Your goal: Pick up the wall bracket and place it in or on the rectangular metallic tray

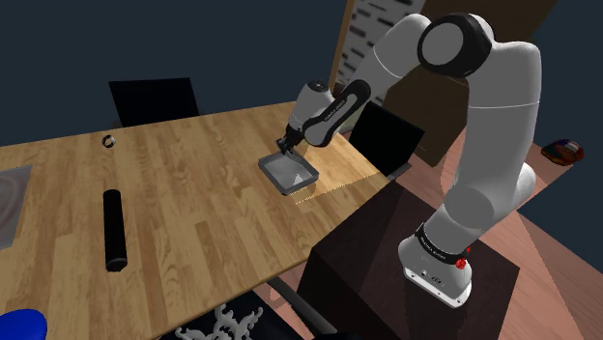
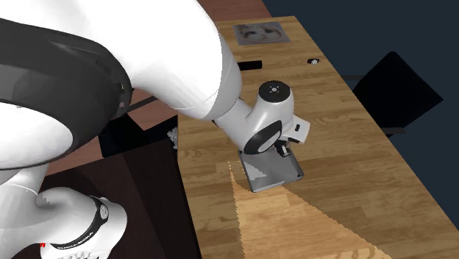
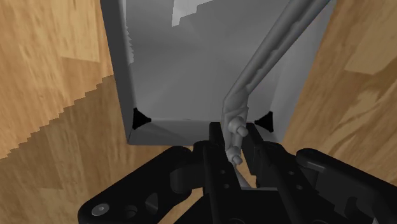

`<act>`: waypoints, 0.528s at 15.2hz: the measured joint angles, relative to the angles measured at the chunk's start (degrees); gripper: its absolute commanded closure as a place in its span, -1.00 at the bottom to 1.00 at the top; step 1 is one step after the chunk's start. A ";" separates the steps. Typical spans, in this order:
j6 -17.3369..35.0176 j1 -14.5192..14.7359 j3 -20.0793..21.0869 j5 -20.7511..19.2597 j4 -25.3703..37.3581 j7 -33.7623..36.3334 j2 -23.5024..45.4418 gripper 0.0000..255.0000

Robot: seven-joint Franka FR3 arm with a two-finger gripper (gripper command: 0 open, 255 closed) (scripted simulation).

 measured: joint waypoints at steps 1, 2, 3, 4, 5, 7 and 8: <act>0.32 -0.45 0.01 -0.04 -0.20 -0.39 0.11 1.00; 0.75 -0.54 -0.18 -0.19 -0.19 -0.52 0.54 1.00; 1.23 -0.37 -0.54 -0.41 0.02 -0.47 1.21 1.00; 1.82 -0.11 -0.96 -0.66 0.11 -0.32 1.85 1.00; 2.38 0.25 -1.42 -0.90 0.28 -0.12 2.54 1.00; 3.32 0.92 -2.25 -1.29 0.92 0.21 4.04 1.00; 3.85 1.25 -2.68 -1.48 1.14 0.38 4.73 1.00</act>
